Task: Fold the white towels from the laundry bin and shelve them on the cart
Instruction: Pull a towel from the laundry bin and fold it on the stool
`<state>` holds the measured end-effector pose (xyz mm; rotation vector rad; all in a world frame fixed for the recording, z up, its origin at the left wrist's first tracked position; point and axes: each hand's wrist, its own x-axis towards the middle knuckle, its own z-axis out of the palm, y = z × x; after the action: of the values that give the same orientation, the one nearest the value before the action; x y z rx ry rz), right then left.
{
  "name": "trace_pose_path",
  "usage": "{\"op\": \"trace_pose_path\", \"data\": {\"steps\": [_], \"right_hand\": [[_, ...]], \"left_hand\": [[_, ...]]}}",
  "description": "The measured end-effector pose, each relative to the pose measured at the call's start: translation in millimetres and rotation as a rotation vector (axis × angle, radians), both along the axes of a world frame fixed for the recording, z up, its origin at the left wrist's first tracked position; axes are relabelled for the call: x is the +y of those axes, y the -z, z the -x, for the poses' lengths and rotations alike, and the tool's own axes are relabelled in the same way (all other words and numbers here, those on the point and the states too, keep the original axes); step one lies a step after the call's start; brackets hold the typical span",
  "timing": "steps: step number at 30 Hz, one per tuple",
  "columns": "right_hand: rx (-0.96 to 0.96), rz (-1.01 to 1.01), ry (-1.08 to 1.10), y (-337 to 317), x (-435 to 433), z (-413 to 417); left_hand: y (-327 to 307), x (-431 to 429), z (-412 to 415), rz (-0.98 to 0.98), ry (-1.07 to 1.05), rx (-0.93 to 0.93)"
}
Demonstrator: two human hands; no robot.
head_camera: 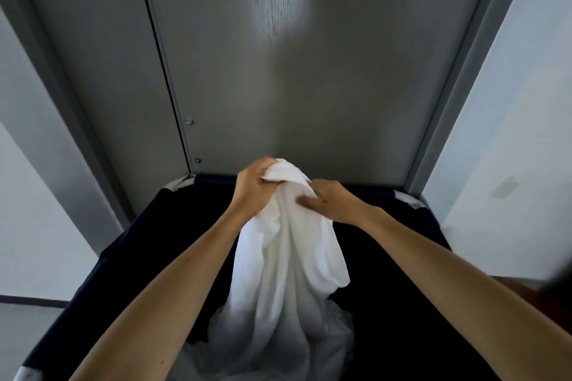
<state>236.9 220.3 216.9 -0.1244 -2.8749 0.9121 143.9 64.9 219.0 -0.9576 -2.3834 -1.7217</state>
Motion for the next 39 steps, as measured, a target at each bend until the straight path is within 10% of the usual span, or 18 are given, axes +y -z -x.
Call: {"op": "trace_pose_path", "data": {"steps": [11, 19, 26, 39], "right_hand": [[-0.269, -0.302, 0.153, 44.3, 11.3, 3.5], [-0.336, -0.128, 0.376, 53.5, 31.3, -10.6], [-0.319, 0.229, 0.484, 51.5, 18.2, -12.0], [-0.087, 1.043, 0.411, 45.3, -57.7, 15.6]], "left_hand": [[-10.7, 9.2, 23.0, -0.47, -0.365, -0.303], [15.7, -11.5, 50.1, -0.288, -0.516, -0.343], [50.6, -19.6, 39.3, 0.18, -0.46, -0.485], [54.7, 11.8, -8.6, -0.084, -0.242, -0.716]]}}
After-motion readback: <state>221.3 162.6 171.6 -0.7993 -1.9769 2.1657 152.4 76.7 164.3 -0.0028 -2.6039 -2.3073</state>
